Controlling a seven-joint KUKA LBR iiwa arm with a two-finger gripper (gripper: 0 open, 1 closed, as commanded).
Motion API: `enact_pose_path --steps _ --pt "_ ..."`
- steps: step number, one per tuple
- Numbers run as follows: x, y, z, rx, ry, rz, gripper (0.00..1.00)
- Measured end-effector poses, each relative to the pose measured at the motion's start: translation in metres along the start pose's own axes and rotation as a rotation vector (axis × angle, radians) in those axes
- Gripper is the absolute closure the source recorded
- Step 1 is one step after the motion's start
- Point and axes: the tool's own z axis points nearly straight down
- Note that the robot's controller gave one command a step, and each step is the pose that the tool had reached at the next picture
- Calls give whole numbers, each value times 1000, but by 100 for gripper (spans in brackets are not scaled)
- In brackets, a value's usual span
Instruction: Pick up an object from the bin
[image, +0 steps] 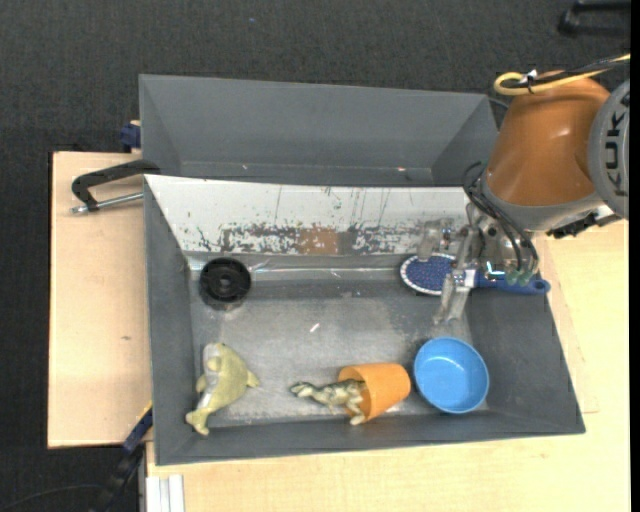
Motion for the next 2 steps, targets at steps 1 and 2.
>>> enact_pose_path --steps 1,2 --pt "-2 0 -5 1 -9 -2 100" --pt "1 9 -53 1 -17 5 100"
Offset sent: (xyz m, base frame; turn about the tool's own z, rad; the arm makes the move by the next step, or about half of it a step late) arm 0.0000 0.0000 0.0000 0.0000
